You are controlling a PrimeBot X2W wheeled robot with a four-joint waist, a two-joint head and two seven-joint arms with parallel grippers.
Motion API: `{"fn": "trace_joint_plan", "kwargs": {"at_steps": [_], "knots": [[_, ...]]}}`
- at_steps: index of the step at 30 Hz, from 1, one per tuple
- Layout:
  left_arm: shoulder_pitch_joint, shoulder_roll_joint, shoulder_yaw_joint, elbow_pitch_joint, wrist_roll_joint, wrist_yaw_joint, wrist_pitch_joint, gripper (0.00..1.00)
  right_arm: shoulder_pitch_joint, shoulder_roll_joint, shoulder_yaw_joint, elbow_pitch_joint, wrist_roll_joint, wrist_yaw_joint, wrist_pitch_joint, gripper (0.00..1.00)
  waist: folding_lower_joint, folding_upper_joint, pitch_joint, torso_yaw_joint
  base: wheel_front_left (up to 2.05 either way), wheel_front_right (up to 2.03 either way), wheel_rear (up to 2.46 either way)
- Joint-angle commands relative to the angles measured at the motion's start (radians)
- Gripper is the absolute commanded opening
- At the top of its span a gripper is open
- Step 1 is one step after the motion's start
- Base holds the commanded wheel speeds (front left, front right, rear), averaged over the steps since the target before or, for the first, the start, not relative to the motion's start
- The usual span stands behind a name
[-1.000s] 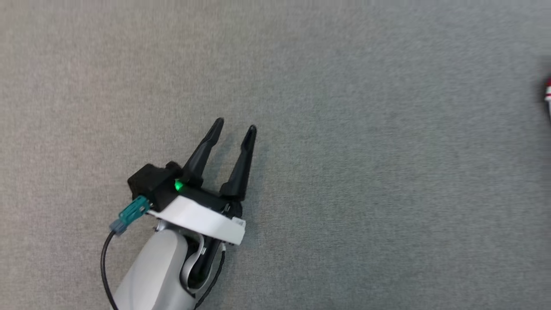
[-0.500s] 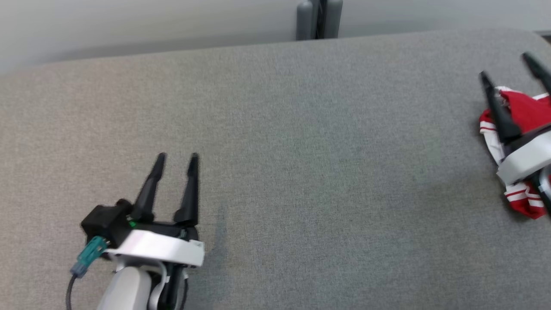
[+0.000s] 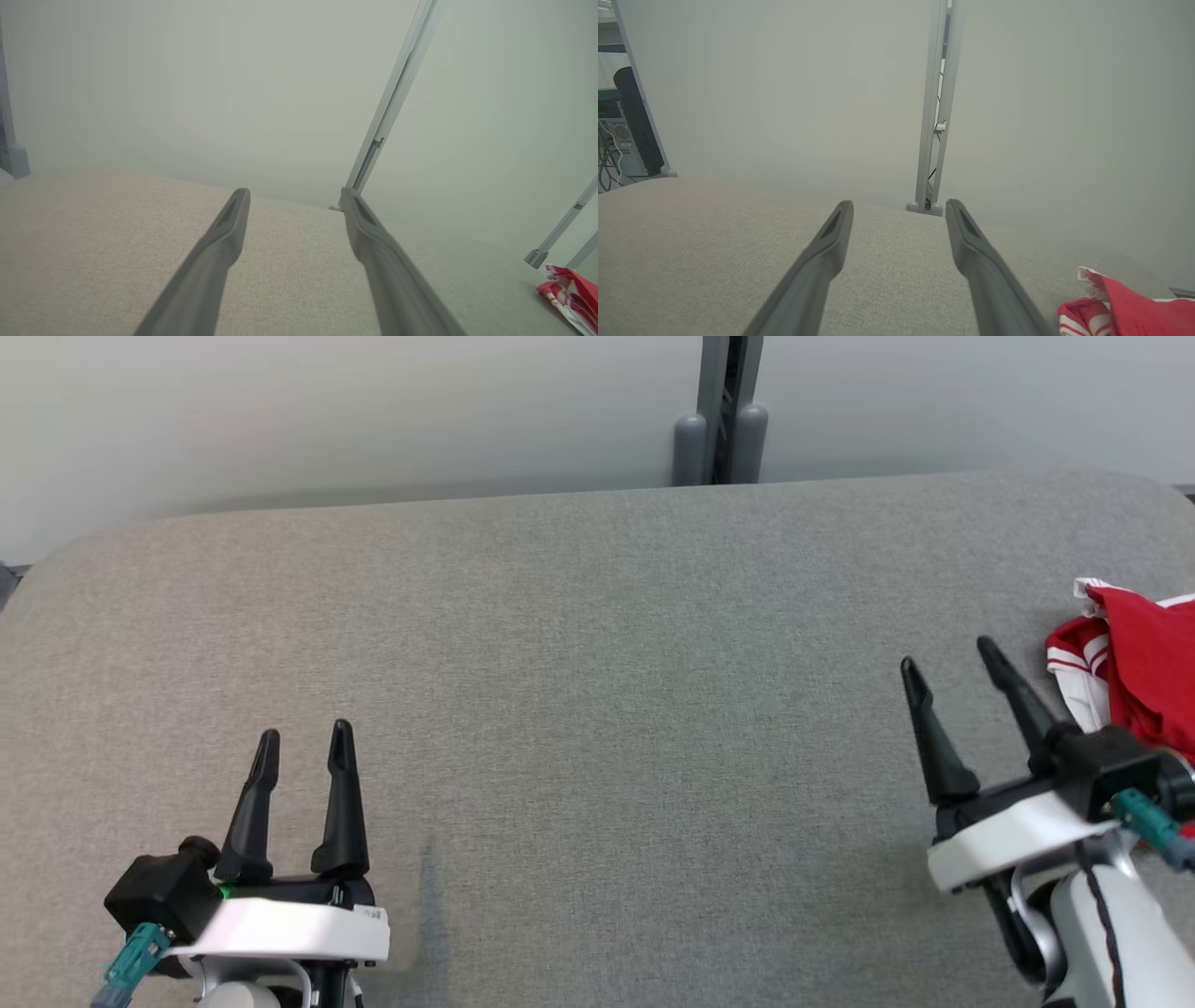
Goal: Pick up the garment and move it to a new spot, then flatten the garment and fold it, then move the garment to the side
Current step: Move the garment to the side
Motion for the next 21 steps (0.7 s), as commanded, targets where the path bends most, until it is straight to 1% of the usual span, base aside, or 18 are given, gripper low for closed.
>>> {"fn": "trace_joint_plan", "kwargs": {"at_steps": [1,3,9,12,14,16,21], "knots": [[0.008,0.005,0.001,0.000,-0.006,-0.003,0.000,1.00,0.019,0.010,-0.010,-0.003,-0.014,0.000,-0.010,1.00,0.0000,0.0000,-0.007,0.008,0.00,0.00,0.00],[0.017,0.004,0.002,-0.004,0.003,0.002,0.000,1.00,0.046,0.033,-0.027,-0.002,-0.024,0.000,-0.013,1.00,0.0000,0.0000,-0.017,0.015,0.00,0.00,0.00],[0.043,0.005,-0.009,0.003,0.037,0.012,0.000,1.00,0.089,0.060,-0.028,-0.004,-0.056,0.000,-0.017,1.00,0.0000,0.0000,-0.035,0.027,0.00,0.00,0.00],[0.048,0.004,-0.037,0.011,0.072,-0.010,0.000,1.00,0.100,0.069,-0.035,-0.016,-0.063,0.000,-0.017,1.00,0.0000,0.0000,-0.035,0.033,0.00,0.00,0.00],[0.046,0.006,-0.043,0.014,0.085,-0.012,0.000,1.00,0.105,0.073,-0.034,-0.025,-0.069,0.000,-0.016,1.00,0.0000,0.0000,-0.036,0.037,0.00,0.00,0.00],[0.046,0.005,-0.044,0.018,0.074,-0.006,0.000,1.00,0.107,0.077,-0.037,-0.032,-0.072,0.000,-0.016,1.00,0.0000,0.0000,-0.036,0.039,0.00,0.00,0.00],[0.047,0.005,-0.048,0.021,0.061,-0.012,0.000,1.00,0.109,0.085,-0.045,-0.042,-0.051,0.000,-0.016,1.00,0.0000,0.0000,-0.035,0.042,0.00,0.00,0.00]]}}
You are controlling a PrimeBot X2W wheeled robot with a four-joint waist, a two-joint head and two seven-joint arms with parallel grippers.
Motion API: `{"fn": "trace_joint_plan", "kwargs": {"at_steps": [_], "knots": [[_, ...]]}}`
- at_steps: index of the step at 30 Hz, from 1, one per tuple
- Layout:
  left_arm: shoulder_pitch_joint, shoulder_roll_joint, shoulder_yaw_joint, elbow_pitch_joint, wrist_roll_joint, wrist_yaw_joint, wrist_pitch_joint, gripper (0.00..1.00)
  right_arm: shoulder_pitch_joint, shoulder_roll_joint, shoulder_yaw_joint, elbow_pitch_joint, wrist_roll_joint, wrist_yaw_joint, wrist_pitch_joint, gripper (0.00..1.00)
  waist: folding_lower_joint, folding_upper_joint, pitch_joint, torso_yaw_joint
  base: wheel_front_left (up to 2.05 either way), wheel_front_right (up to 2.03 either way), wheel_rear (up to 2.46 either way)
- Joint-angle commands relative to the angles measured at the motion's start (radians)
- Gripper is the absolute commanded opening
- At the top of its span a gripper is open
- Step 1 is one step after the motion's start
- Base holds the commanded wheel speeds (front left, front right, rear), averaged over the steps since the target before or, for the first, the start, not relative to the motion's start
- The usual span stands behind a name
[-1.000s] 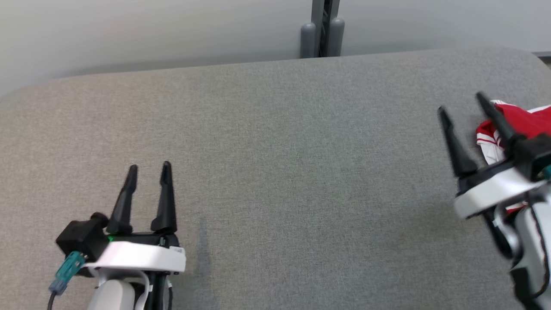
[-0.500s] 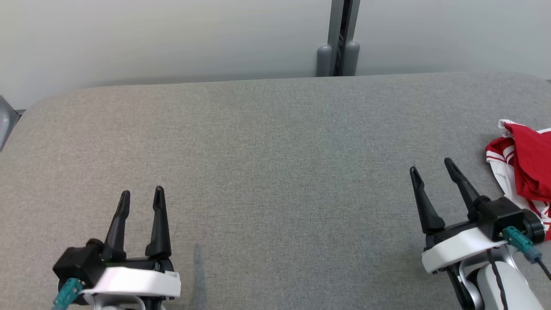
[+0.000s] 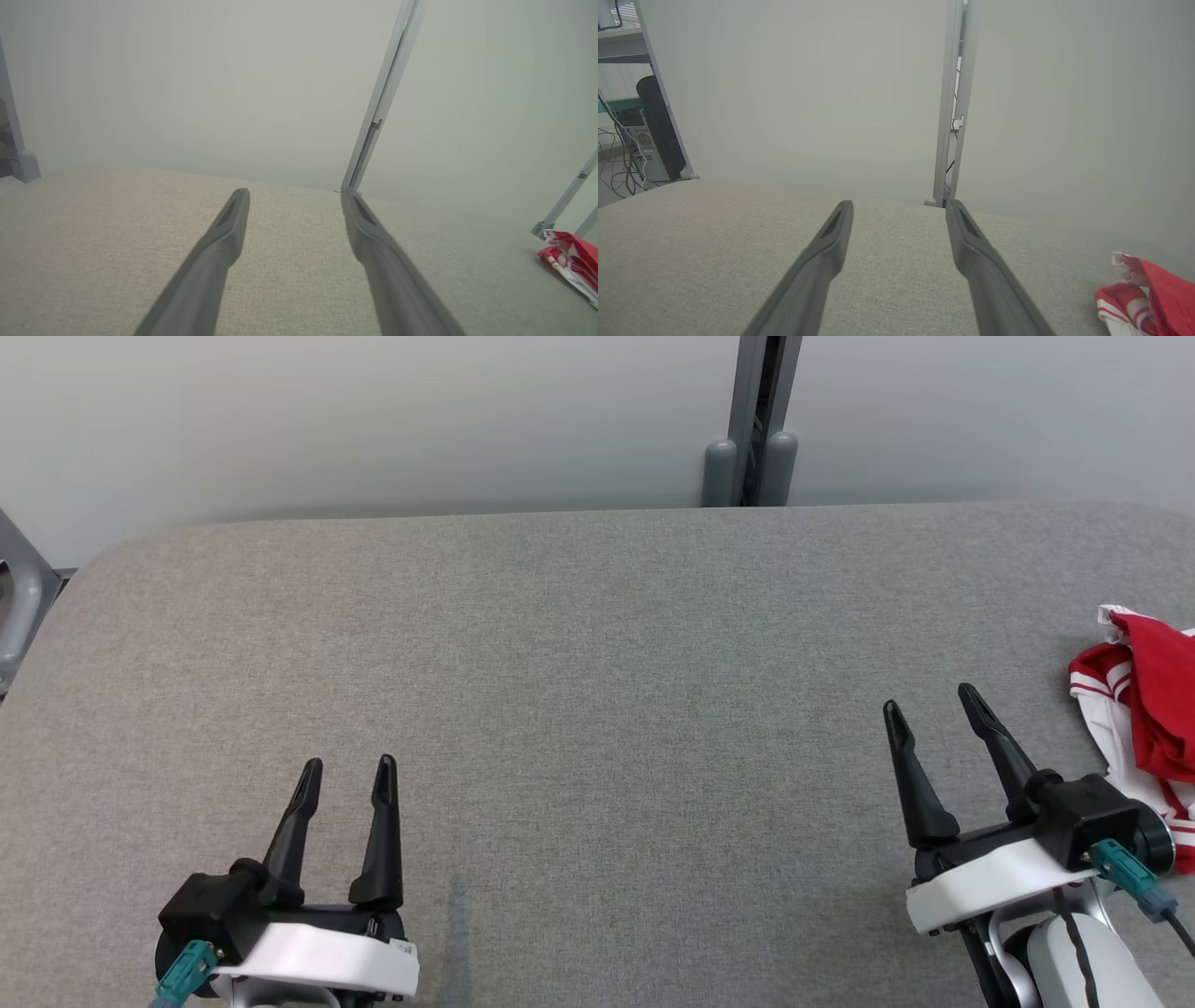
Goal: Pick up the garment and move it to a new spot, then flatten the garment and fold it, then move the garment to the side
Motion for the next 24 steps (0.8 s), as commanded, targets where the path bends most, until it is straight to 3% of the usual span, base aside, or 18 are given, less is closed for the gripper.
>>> {"fn": "trace_joint_plan", "kwargs": {"at_steps": [1,24], "knots": [[0.008,0.005,0.002,0.002,-0.007,-0.004,0.000,1.00,0.009,0.003,-0.007,-0.005,0.022,-0.001,-0.005,1.00,0.0000,0.0000,0.000,0.000,0.00,0.00,0.00],[0.007,0.005,0.005,0.036,-0.019,-0.029,0.000,1.00,0.016,0.005,0.007,0.001,0.024,0.000,-0.005,1.00,0.0000,0.0000,-0.019,-0.010,0.00,0.00,0.00]]}}
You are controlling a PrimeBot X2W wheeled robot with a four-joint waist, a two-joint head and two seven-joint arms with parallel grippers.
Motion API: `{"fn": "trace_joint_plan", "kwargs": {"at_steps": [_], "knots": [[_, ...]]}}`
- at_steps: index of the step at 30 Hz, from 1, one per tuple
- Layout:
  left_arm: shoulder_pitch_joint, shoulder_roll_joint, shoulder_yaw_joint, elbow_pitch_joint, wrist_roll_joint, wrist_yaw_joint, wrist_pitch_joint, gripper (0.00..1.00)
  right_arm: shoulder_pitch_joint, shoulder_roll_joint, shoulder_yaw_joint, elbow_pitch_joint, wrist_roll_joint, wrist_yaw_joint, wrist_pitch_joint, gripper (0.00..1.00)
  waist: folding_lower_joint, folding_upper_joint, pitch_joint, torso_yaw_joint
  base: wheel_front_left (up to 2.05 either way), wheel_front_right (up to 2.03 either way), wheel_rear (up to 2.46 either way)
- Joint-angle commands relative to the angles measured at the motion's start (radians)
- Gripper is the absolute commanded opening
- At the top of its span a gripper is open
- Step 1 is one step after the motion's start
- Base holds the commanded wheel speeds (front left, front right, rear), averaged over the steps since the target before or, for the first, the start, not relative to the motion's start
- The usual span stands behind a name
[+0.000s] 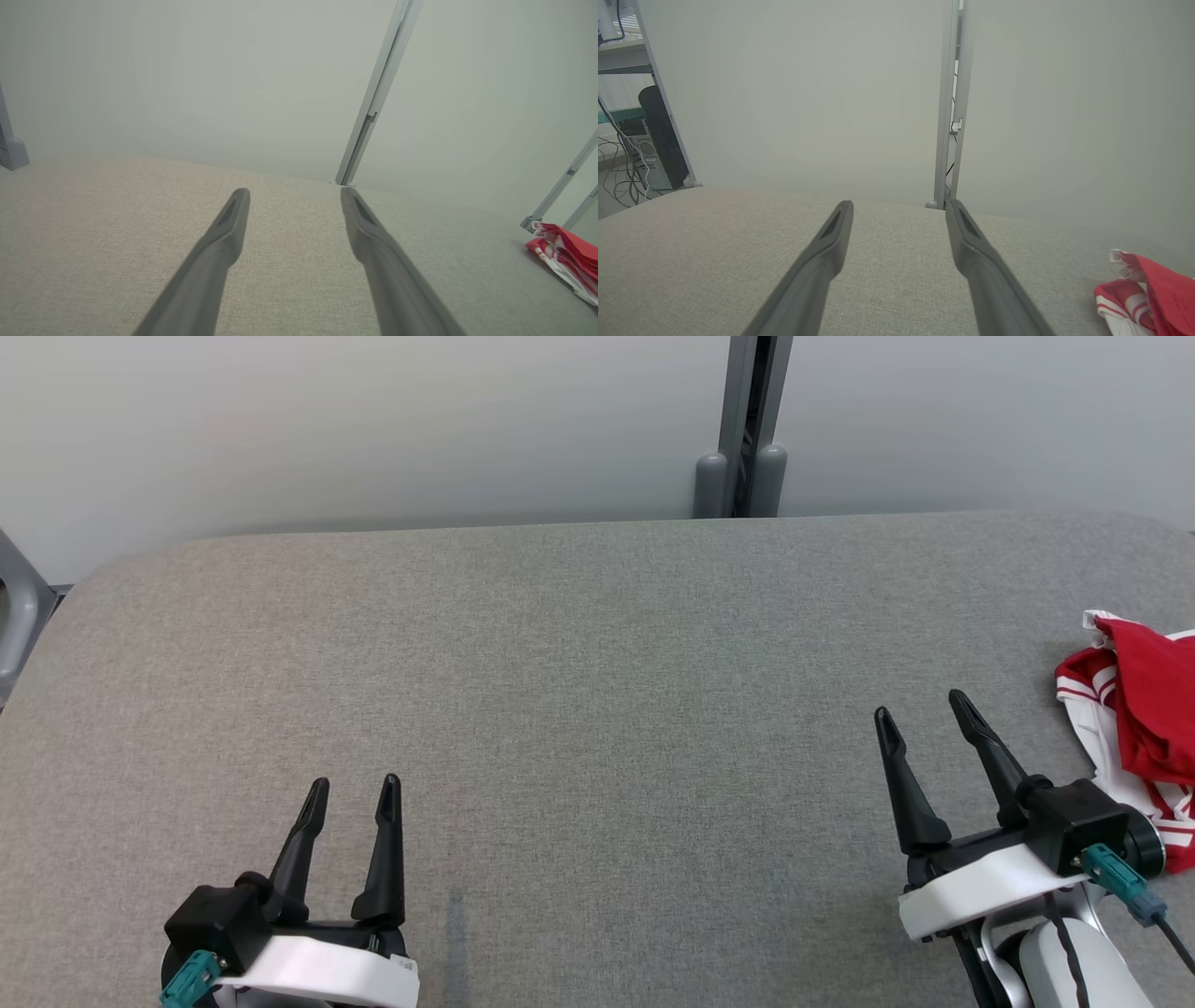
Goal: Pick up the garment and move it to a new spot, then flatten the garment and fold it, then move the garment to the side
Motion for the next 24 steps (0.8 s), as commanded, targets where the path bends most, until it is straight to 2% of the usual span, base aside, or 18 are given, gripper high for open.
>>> {"fn": "trace_joint_plan", "kwargs": {"at_steps": [1,24], "knots": [[-0.006,0.005,0.003,-0.001,-0.002,-0.003,0.000,1.00,0.009,-0.004,-0.001,-0.001,0.006,0.000,-0.005,1.00,0.0000,0.0000,0.000,0.001,0.00,0.00,0.00],[0.000,0.005,0.006,-0.005,-0.025,-0.002,0.000,1.00,0.005,-0.013,0.008,0.011,0.009,0.000,-0.005,1.00,0.0000,0.0000,-0.003,0.017,0.00,0.00,0.00]]}}
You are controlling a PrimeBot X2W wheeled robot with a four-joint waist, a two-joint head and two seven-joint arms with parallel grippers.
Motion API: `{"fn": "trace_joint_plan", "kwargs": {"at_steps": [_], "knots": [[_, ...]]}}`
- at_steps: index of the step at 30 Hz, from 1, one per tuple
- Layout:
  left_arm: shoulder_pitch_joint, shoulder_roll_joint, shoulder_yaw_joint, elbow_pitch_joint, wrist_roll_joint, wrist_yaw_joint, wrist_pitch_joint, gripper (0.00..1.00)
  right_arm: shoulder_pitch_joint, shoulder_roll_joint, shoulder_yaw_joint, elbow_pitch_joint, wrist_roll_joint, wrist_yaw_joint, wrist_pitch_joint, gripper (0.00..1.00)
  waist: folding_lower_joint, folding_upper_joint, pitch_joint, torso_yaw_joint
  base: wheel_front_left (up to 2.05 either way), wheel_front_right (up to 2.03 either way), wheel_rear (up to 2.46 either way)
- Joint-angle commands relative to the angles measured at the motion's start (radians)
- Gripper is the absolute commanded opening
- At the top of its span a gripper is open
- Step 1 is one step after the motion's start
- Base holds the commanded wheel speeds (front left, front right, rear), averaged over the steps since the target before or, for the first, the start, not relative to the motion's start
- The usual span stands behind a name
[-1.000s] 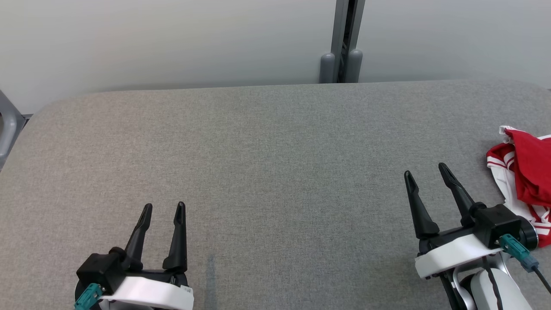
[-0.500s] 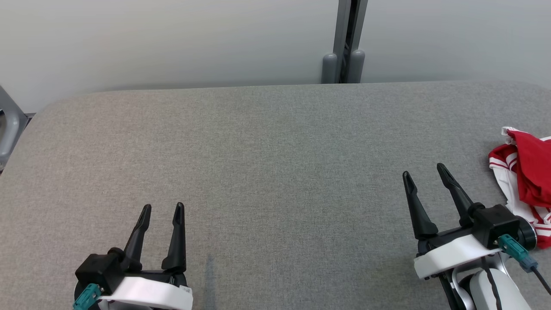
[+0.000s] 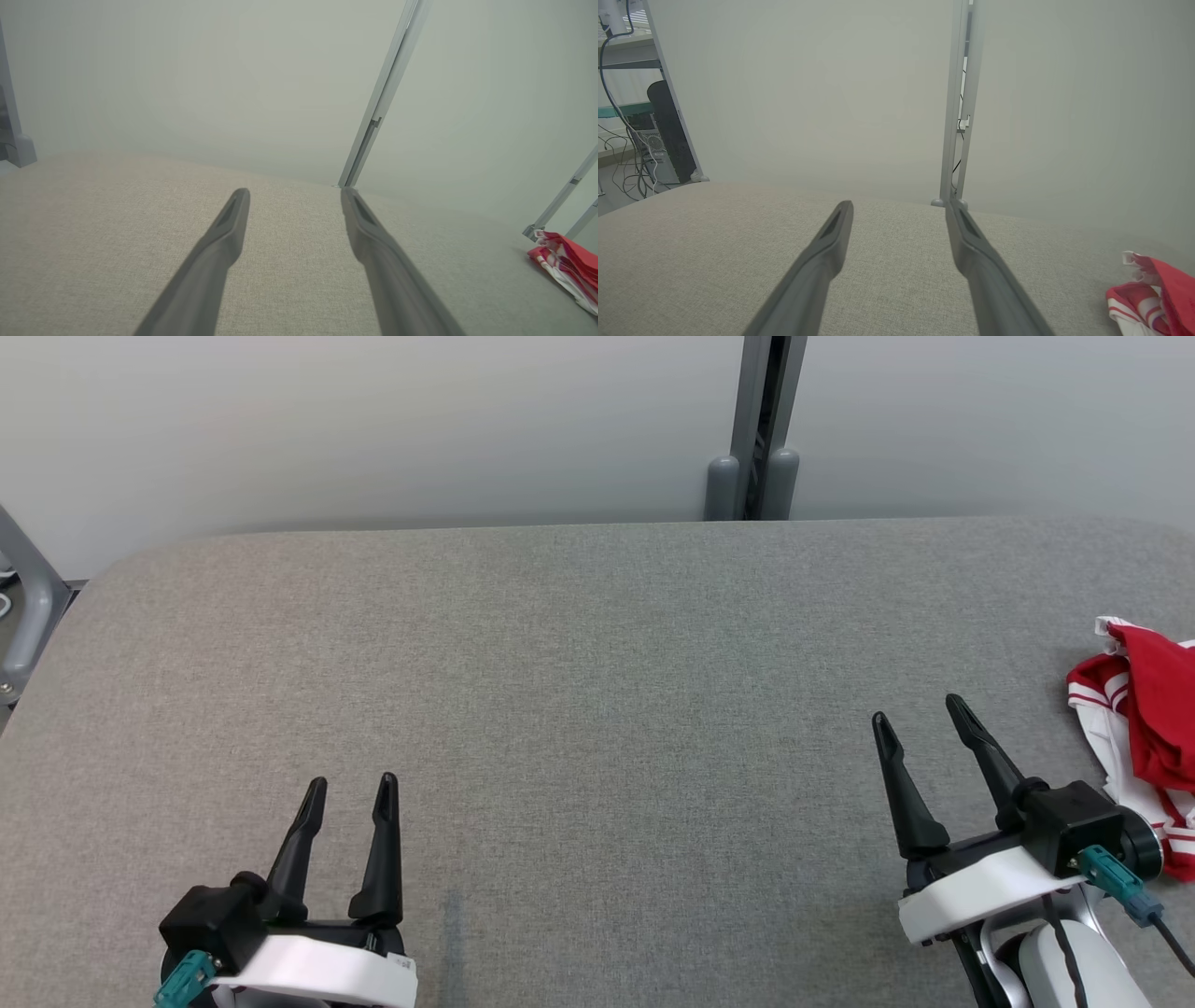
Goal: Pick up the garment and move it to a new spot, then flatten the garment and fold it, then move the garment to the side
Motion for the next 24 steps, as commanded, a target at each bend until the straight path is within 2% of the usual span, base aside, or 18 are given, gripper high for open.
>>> {"fn": "trace_joint_plan", "kwargs": {"at_steps": [1,11,12,18,24], "knots": [[0.004,0.005,0.003,0.002,-0.020,0.000,0.000,1.00,0.006,-0.006,-0.001,0.001,0.006,0.000,-0.005,1.00,0.0000,0.0000,0.000,0.003,0.00,0.00,0.00],[-0.002,0.005,-0.004,0.005,-0.025,0.007,0.000,1.00,-0.005,-0.010,0.009,0.006,0.011,-0.001,-0.005,1.00,0.0000,0.0000,0.010,0.009,0.00,0.00,0.00],[0.002,0.000,-0.006,0.008,-0.027,0.005,0.000,0.00,-0.002,-0.002,0.009,0.006,0.007,0.000,0.000,0.00,0.0000,0.0000,0.010,0.009,0.00,0.00,0.00],[0.024,-0.006,-0.013,0.046,-0.039,0.004,0.001,0.00,0.030,0.006,0.007,0.043,0.015,0.000,0.007,0.00,0.0000,0.0000,0.010,0.009,0.00,0.00,0.00],[0.003,-0.006,-0.015,0.054,-0.142,0.001,0.021,0.00,0.032,0.009,-0.039,0.039,0.133,0.000,0.052,0.00,0.0000,0.0000,0.007,0.005,0.00,0.00,0.00]]}}
